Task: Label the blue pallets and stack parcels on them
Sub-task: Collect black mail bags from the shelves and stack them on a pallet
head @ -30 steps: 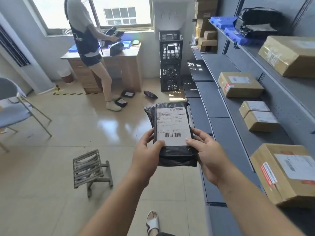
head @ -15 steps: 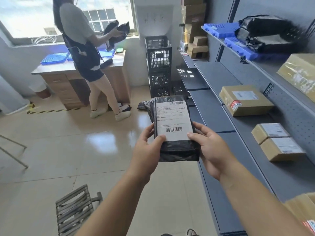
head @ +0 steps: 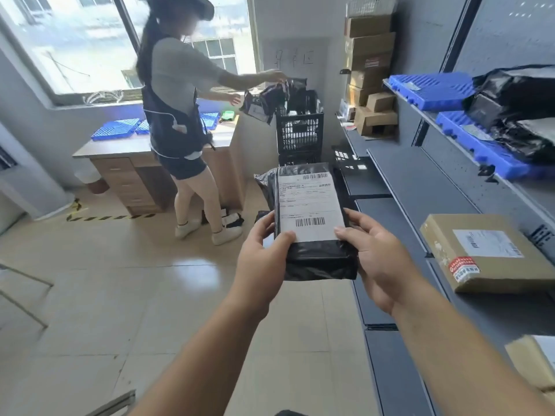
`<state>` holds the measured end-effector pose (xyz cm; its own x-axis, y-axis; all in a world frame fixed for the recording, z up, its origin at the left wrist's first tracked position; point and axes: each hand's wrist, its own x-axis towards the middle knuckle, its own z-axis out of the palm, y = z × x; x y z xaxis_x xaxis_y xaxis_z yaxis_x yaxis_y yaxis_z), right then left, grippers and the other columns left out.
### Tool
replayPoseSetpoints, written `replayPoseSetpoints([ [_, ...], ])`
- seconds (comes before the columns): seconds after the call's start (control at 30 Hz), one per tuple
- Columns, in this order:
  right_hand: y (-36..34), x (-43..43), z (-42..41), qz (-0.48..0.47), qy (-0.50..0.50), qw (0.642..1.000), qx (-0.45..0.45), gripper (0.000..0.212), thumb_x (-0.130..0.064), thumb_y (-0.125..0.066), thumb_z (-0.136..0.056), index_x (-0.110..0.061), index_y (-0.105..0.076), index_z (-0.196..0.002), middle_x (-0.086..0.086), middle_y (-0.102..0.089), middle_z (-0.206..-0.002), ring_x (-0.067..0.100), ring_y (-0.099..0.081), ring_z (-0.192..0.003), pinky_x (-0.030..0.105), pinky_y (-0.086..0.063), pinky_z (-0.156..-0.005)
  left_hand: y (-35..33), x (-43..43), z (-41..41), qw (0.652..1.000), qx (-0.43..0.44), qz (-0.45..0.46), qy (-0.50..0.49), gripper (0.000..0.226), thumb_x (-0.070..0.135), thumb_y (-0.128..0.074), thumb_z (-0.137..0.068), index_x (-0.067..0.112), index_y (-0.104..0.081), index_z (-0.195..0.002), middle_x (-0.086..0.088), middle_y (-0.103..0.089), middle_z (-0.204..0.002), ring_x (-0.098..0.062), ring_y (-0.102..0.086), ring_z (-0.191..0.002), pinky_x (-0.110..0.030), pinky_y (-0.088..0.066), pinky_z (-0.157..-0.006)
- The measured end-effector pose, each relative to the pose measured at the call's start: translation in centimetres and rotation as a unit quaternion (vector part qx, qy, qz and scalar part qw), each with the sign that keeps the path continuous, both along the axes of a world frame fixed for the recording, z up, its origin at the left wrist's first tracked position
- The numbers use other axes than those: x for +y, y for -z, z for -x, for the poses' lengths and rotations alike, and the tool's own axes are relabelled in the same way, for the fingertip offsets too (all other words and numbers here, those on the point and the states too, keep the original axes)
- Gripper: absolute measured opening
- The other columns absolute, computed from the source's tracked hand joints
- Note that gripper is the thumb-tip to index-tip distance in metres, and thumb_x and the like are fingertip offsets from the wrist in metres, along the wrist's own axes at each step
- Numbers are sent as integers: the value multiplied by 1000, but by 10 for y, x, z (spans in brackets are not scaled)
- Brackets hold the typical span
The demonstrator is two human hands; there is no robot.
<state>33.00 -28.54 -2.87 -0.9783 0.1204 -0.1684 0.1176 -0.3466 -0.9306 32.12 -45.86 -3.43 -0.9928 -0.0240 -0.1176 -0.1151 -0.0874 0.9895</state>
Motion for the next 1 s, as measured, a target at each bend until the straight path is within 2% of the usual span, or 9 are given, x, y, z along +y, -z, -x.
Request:
replayPoseSetpoints([
  [0.07,-3,10,33,-5,-5,1000,2,31,-7,-58,-100,-21,-62,-126,1,-76,-115,19,-75,-101,25,-60,-67,-2,10,30,1000,2,-1,-11,54,30,-65,-80,34,-62,-134,11,-72,-126,-14,-71,-114,-40,-62,-88],
  [0.3,-4,31,128,-10,-8,1000,-3,29,-6,-58,-100,-23,-63,-123,2,-76,-116,19,-74,-102,26,-60,-68,-3,30,124,1000,-10,6,-19,52,30,-65,-80,36,-63,-133,11,-73,-122,-16,-71,-113,-51,-59,-96],
  [0.43,-1,34,186,-18,9,1000,-5,33,-8,-59,-100,-19,-62,-130,2,-76,-116,19,-75,-101,26,-59,-67,1,33,187,1000,-7,-6,3,48,30,-65,-80,39,-64,-128,12,-74,-120,-16,-73,-110,-46,-63,-88],
  [0.57,-3,33,252,-25,29,999,2,32,-8,-58,-100,-20,-63,-128,3,-76,-116,21,-75,-101,29,-60,-68,0,33,260,999,3,-17,34,55,30,-65,-81,34,-61,-135,11,-74,-120,-14,-74,-105,-34,-63,-74],
  [0.67,-7,25,298,-29,50,998,2,34,-10,-58,-100,-21,-61,-132,3,-75,-118,22,-74,-102,31,-61,-69,-4,28,316,999,3,-11,53,56,31,-65,-80,35,-61,-136,10,-74,-120,-15,-74,-107,-36,-63,-79],
  [0.77,-13,21,337,-21,82,996,11,33,-9,-59,-99,-22,-63,-130,1,-76,-116,20,-75,-99,29,-60,-65,-12,25,367,997,4,-7,81,53,32,-65,-82,38,-62,-134,10,-73,-122,-16,-72,-110,-44,-63,-87],
  [0.9,-19,28,376,-23,134,990,26,28,-8,-60,-97,-23,-66,-119,1,-77,-111,17,-76,-96,25,-59,-65,-21,35,419,992,28,4,123,39,28,-65,-91,50,-64,-123,20,-74,-117,-10,-74,-103,-30,-58,-68],
  [0.93,-20,32,383,-32,143,989,31,28,-9,-62,-96,-23,-67,-120,0,-77,-112,18,-76,-98,25,-59,-67,-23,39,429,990,29,1,134,39,26,-64,-92,49,-64,-124,20,-74,-118,-10,-74,-102,-29,-58,-68],
  [1.0,-22,43,392,-49,162,985,39,32,-17,-65,-88,-27,-71,-118,-2,-77,-113,17,-75,-100,24,-59,-69,-27,53,445,986,32,-1,162,43,27,-64,-90,45,-64,-129,17,-74,-120,-11,-74,-105,-34,-62,-79],
])
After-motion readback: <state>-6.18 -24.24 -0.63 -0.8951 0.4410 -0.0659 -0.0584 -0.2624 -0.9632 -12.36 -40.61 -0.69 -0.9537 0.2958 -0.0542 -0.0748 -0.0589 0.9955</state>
